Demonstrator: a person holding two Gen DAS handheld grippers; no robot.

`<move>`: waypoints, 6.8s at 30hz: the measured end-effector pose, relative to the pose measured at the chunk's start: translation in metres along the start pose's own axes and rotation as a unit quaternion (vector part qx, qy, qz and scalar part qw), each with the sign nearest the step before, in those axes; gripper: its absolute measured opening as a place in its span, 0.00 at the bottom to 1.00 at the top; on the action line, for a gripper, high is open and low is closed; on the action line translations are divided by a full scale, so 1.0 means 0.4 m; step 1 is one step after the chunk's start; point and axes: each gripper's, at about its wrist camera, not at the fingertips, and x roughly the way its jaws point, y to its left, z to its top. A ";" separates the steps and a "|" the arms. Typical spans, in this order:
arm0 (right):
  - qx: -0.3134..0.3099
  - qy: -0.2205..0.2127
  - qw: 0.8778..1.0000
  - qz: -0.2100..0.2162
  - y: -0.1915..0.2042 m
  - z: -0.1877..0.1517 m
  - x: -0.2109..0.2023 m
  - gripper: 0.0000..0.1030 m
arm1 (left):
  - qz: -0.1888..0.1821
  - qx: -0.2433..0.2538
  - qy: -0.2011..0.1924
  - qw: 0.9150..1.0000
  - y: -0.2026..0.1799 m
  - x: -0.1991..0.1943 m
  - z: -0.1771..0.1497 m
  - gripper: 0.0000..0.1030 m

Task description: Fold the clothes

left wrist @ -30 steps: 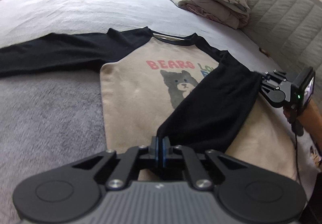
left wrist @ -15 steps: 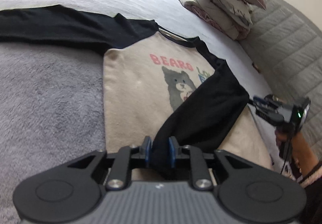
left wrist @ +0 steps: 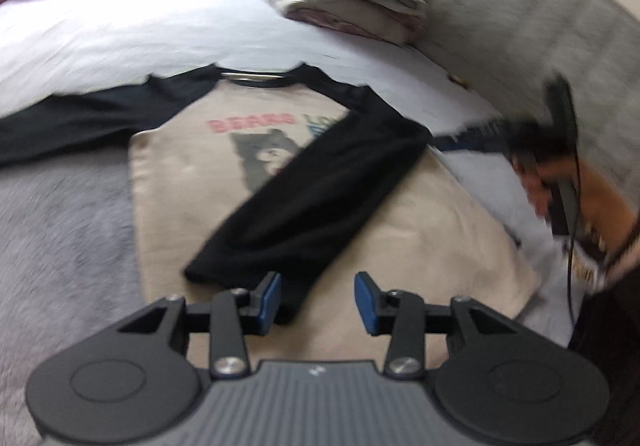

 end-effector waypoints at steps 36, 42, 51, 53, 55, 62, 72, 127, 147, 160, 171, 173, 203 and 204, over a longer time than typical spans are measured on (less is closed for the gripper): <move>0.094 -0.059 0.991 -0.073 -0.046 0.021 -0.003 0.18 | -0.039 0.041 0.008 0.998 -0.024 0.014 0.034 0.53; 0.116 -0.078 0.989 -0.040 -0.040 0.060 0.019 0.30 | -0.012 0.004 -0.004 1.000 0.051 0.084 0.098 0.53; 0.072 -0.063 0.994 -0.050 0.011 0.204 0.178 0.39 | -0.051 -0.029 0.004 0.998 0.115 0.152 0.070 0.45; 0.075 -0.056 0.994 -0.057 0.016 0.230 0.227 0.39 | -0.056 -0.040 -0.001 0.998 0.125 0.159 0.071 0.36; 0.075 -0.051 0.993 -0.070 0.020 0.248 0.270 0.39 | -0.056 -0.039 -0.003 0.998 0.130 0.166 0.071 0.27; 0.040 -0.073 0.990 -0.111 0.037 0.291 0.317 0.04 | -0.044 -0.069 -0.013 0.997 0.149 0.171 0.080 0.09; -0.005 -0.067 0.988 -0.139 0.035 0.296 0.402 0.05 | -0.040 -0.057 -0.021 0.997 0.148 0.181 0.080 0.10; 0.053 -0.130 0.982 -0.125 -0.044 0.049 0.158 0.29 | -0.018 -0.005 -0.081 0.997 0.090 0.161 0.034 0.56; 0.154 -0.133 0.977 -0.056 0.124 0.021 -0.093 0.58 | 0.116 -0.158 -0.144 0.970 0.320 0.030 0.132 0.69; 0.196 -0.101 0.973 -0.067 0.345 0.032 -0.087 0.65 | 0.168 -0.213 -0.120 0.955 0.405 -0.063 0.156 0.80; 0.163 -0.041 0.983 -0.073 0.317 -0.036 0.095 0.66 | 0.318 -0.352 -0.124 0.872 0.680 -0.034 0.158 0.82; 0.151 -0.039 0.985 -0.077 0.306 -0.030 0.096 0.66 | 0.333 -0.364 -0.127 0.861 0.708 -0.019 0.152 0.80; 0.117 -0.029 0.993 0.003 0.316 -0.032 0.030 0.66 | 0.199 -0.260 -0.371 0.869 0.486 -0.115 0.227 0.07; 0.120 -0.030 0.992 0.006 0.315 -0.030 0.028 0.66 | 0.184 -0.244 -0.370 0.878 0.453 -0.113 0.238 0.07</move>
